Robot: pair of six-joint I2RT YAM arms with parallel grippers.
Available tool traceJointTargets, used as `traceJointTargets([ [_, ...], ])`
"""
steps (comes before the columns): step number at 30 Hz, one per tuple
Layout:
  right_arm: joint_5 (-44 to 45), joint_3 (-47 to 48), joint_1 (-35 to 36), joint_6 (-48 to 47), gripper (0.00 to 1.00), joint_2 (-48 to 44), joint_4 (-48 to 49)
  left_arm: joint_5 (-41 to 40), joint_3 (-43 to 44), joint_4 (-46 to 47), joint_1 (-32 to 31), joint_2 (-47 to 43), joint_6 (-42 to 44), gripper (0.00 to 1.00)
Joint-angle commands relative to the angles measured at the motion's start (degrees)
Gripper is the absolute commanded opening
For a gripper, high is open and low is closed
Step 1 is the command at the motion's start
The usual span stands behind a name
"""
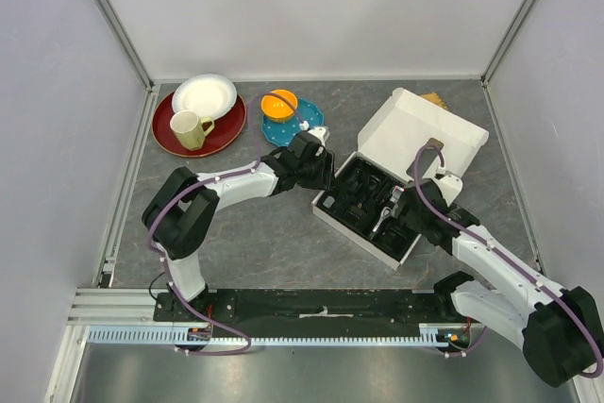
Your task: Sort the hair-cutting tools
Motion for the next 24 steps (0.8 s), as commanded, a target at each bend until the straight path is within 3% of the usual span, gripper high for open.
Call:
traceJointTargets([
  [1, -4.7, -1.7, -1.0, -4.0, 0.98, -1.3, 7.2, 1.2, -0.8, 1.3, 0.1, -2.6, 0.2, 0.61],
  [7, -10.2, 0.4, -4.3, -12.1, 0.98, -0.4, 12.8, 4.8, -4.0, 4.4, 0.1, -3.2, -2.0, 0.61],
  [14, -18.4, 4.6, -10.6, -18.1, 0.98, 5.4, 15.9, 8.9, -15.1, 14.4, -0.4, -8.1, -8.1, 0.61],
  [19, -16.3, 7.3, -12.5, -19.2, 0.98, 7.2, 14.7, 11.9, -19.4, 19.5, -1.6, -10.7, -10.0, 0.61],
  [24, -11.3, 12.8, -12.5, -21.7, 0.98, 6.8, 9.6, 8.7, -20.3, 18.1, -1.9, -14.4, -8.9, 0.61],
])
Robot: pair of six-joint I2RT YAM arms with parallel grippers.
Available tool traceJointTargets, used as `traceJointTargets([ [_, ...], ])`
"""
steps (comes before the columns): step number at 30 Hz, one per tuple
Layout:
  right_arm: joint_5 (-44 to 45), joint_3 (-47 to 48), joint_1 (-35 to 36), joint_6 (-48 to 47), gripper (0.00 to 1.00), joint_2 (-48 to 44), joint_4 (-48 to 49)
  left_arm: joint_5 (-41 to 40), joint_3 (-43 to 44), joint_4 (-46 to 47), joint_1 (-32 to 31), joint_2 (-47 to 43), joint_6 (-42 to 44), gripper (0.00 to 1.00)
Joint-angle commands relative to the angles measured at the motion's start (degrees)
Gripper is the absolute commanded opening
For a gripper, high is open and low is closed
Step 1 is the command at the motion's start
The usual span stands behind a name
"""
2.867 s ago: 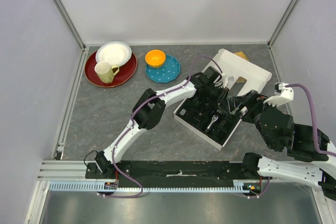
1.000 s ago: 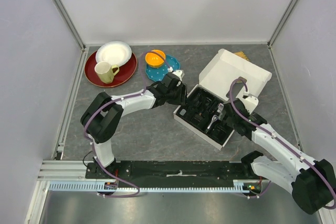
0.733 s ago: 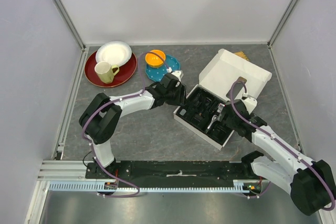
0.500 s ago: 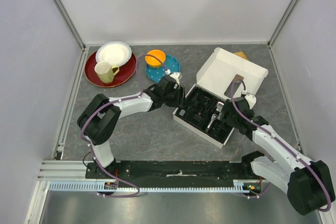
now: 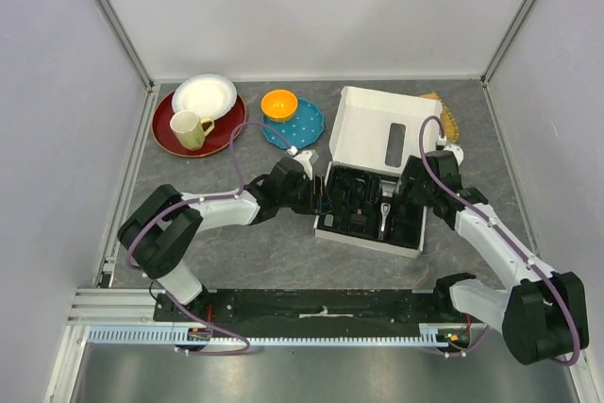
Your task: Sort the hair-cutting tools
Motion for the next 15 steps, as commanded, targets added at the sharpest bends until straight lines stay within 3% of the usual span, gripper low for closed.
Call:
traceJointTargets([
  [1, 2.9, 7.0, -0.1, -4.3, 0.98, -1.1, -1.0, -1.2, 0.0, 1.3, -0.5, -5.5, -0.7, 0.61],
  [8, -2.0, 8.0, -0.1, -8.1, 0.94, 0.9, 1.1, -6.7, 2.9, -4.3, -0.5, -10.6, 1.8, 0.62],
  [13, -3.6, 8.9, 0.0, -9.4, 0.71, 6.6, 2.0, -9.9, 3.0, -6.7, -0.5, -12.5, 2.4, 0.62],
  [15, -3.3, 9.2, 0.3, -9.7, 0.66, 7.5, 2.2, -10.7, 2.6, -7.2, -0.5, -13.1, 2.6, 0.62],
])
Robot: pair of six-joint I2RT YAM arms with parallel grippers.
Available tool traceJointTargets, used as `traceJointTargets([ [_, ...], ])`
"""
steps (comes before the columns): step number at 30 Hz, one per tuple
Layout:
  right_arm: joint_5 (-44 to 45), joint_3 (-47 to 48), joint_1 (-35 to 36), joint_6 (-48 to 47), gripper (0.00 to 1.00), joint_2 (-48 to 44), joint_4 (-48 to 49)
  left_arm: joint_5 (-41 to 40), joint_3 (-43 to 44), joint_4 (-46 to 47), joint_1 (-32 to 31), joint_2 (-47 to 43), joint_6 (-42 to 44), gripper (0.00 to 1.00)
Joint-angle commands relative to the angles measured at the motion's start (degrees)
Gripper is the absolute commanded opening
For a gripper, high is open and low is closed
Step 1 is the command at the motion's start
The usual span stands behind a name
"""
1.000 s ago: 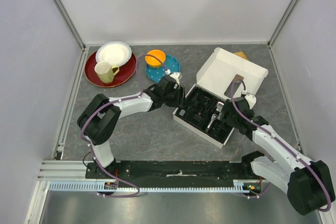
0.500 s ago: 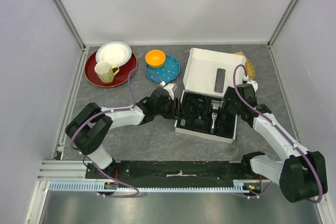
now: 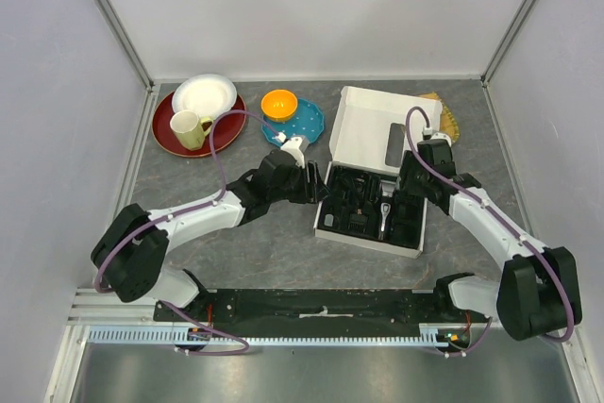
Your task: Sort the hair-cutting tools
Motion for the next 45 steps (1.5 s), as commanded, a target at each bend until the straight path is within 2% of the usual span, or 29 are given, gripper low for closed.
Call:
traceJointTargets([
  [1, -0.6, 3.0, 0.5, -2.1, 0.63, 2.5, 1.4, -4.1, 0.9, -2.1, 0.0, -2.5, 2.1, 0.62],
  [8, 5.6, 3.9, 4.1, -1.9, 0.57, 6.1, 0.3, -6.0, 0.1, -2.4, 0.1, -2.8, 2.4, 0.62],
  [20, 15.4, 4.9, 5.2, 0.2, 0.52, 9.5, -1.7, -6.0, 0.1, -2.4, 0.1, -2.0, 3.0, 0.62],
  [28, 15.4, 5.6, 5.3, 3.3, 0.47, 11.2, -2.2, -6.2, -0.5, -2.8, 0.3, -2.2, 3.2, 0.62],
  [31, 14.5, 5.8, 5.2, 3.7, 0.51, 9.6, -2.9, -6.4, -0.6, -2.8, 0.3, -2.6, 3.4, 0.62],
  [35, 14.9, 7.3, 5.3, 3.4, 0.63, 6.7, -4.5, -6.4, -0.7, -2.8, 0.4, -2.9, 3.5, 0.62],
  [39, 14.6, 9.7, 5.3, 2.4, 0.65, 6.2, -5.6, -6.6, -0.6, -2.9, 0.4, -3.0, 3.5, 0.62],
  [40, 14.4, 9.9, 5.2, 2.1, 0.65, 6.4, -5.6, -6.6, -0.6, -2.9, 0.4, -3.0, 3.4, 0.62],
  [45, 13.8, 9.6, 5.2, 1.6, 0.51, 9.0, -4.5, -6.7, -0.7, -3.1, 0.6, -2.9, 3.4, 0.62],
])
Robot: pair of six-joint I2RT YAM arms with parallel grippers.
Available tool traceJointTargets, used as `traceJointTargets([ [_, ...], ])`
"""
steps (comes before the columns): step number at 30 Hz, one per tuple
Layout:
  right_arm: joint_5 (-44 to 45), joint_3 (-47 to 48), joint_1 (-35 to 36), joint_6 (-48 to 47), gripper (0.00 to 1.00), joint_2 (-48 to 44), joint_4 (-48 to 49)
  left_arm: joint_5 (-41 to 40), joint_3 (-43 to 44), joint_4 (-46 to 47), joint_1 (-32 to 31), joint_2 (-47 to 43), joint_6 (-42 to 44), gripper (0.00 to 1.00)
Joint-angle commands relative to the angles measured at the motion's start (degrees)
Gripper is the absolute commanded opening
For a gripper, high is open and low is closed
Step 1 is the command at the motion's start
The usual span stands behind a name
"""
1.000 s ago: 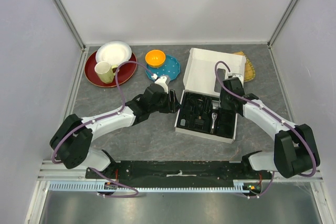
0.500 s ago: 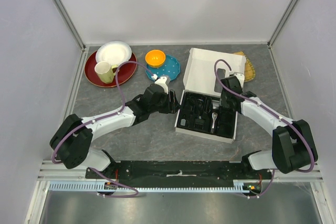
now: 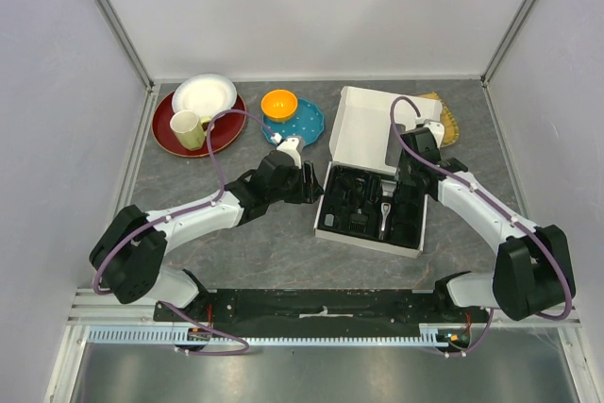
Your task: Sort the hair-cutting tools
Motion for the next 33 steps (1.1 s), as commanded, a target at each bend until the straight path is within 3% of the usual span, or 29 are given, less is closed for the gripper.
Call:
traceJointTargets([
  [1, 0.4, 1.3, -0.1, -0.5, 0.46, 2.0, 0.3, -1.4, -0.5, 0.2, 0.3, -1.8, 1.9, 0.62],
  [13, 0.6, -2.8, -0.1, 1.3, 0.15, 5.5, 2.2, -1.7, -0.2, -0.3, 0.3, -1.6, 2.0, 0.62],
  [21, 0.6, -4.4, 0.0, 2.2, 0.12, 5.8, 3.5, -2.0, -0.1, -0.7, 0.5, -2.0, 2.1, 0.62],
  [24, 1.5, -3.0, -0.1, 2.3, 0.15, 4.1, 2.4, -2.4, 0.2, -1.0, 0.7, -2.4, 2.3, 0.62],
  [27, 2.5, -0.1, -0.1, 2.7, 0.26, 1.5, 0.5, -2.8, 1.0, -1.2, 1.0, -3.2, 2.6, 0.62],
  [28, 2.9, 1.7, -0.1, 2.7, 0.36, 0.5, -0.7, -3.1, 1.6, -1.2, 1.1, -3.6, 2.6, 0.62],
  [31, 5.5, 6.1, -0.2, 2.5, 0.53, -0.7, -4.1, -3.4, 3.0, -2.6, 1.6, -4.0, 2.6, 0.63],
  [33, 7.6, 7.7, -0.2, 2.4, 0.56, -1.4, -5.3, -3.7, 3.8, -3.1, 2.1, -3.9, 2.3, 0.63],
])
